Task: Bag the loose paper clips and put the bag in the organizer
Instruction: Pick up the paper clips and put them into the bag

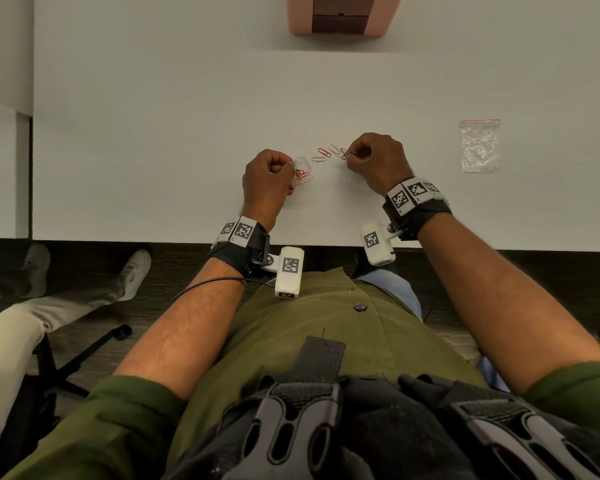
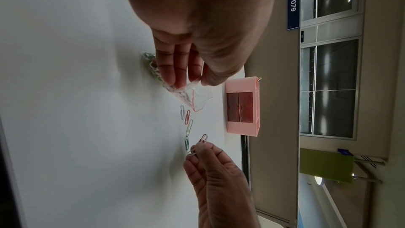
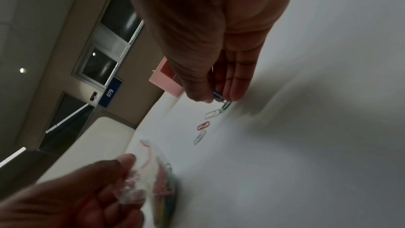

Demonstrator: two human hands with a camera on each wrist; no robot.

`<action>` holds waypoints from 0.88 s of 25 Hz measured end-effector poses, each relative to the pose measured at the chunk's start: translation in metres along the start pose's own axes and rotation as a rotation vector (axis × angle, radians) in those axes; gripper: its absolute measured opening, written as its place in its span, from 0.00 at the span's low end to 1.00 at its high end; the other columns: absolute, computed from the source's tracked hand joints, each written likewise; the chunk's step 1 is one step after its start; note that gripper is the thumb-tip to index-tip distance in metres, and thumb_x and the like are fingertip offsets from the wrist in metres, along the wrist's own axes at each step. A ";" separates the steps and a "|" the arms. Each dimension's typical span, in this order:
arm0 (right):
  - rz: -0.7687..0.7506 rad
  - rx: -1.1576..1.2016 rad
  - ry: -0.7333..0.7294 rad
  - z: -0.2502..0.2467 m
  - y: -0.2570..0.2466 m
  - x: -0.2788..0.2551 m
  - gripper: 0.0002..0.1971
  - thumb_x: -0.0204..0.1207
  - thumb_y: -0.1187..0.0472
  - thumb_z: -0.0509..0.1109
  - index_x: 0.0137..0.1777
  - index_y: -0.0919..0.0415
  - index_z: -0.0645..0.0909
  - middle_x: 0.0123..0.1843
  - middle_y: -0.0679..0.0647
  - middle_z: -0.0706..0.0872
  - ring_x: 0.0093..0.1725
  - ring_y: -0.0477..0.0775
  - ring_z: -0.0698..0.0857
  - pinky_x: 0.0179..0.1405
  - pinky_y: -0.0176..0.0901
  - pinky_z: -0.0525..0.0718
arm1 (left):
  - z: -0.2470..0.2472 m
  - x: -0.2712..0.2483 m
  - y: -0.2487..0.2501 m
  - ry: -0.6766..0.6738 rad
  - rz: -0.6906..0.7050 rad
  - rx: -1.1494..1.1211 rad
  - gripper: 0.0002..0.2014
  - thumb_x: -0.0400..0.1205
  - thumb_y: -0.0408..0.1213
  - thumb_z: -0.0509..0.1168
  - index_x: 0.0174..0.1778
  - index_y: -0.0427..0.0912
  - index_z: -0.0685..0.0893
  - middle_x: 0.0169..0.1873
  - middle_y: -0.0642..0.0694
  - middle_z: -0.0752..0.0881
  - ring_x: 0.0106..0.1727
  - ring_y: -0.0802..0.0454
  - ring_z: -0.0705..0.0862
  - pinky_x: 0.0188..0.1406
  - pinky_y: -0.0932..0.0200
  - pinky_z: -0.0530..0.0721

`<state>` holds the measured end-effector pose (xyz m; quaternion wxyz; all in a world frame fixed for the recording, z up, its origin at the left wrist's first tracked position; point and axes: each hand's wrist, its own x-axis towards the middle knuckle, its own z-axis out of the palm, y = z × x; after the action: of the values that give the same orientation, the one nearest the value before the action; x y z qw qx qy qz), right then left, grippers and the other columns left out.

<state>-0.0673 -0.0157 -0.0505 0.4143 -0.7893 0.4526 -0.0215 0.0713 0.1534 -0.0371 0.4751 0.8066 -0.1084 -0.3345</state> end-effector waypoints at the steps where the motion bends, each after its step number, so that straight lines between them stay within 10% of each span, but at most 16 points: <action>1: -0.005 0.056 -0.005 0.000 -0.005 -0.003 0.05 0.74 0.59 0.75 0.46 0.59 0.88 0.42 0.51 0.91 0.43 0.51 0.89 0.49 0.46 0.88 | 0.001 0.000 0.000 -0.002 -0.002 0.001 0.04 0.84 0.32 0.67 0.47 0.41 0.87 0.38 0.50 0.90 0.34 0.54 0.90 0.31 0.62 0.86; 8: -0.228 0.149 -0.116 0.013 -0.059 -0.026 0.04 0.75 0.62 0.76 0.49 0.58 0.87 0.42 0.45 0.89 0.42 0.43 0.87 0.43 0.30 0.85 | 0.003 0.001 0.000 0.005 0.007 0.004 0.04 0.83 0.33 0.68 0.48 0.39 0.89 0.42 0.48 0.90 0.46 0.49 0.93 0.35 0.58 0.91; 22: -0.310 -0.156 -0.129 0.024 -0.067 -0.026 0.15 0.81 0.67 0.69 0.65 0.57 0.86 0.57 0.53 0.91 0.57 0.49 0.88 0.59 0.38 0.83 | 0.000 0.004 0.000 0.026 0.021 -0.010 0.04 0.84 0.32 0.68 0.49 0.39 0.88 0.37 0.49 0.89 0.37 0.51 0.92 0.35 0.55 0.92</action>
<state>-0.0265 0.0350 -0.0123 0.3720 -0.8790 0.2984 0.0009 0.0747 0.1514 -0.0393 0.4839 0.8074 -0.1090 -0.3196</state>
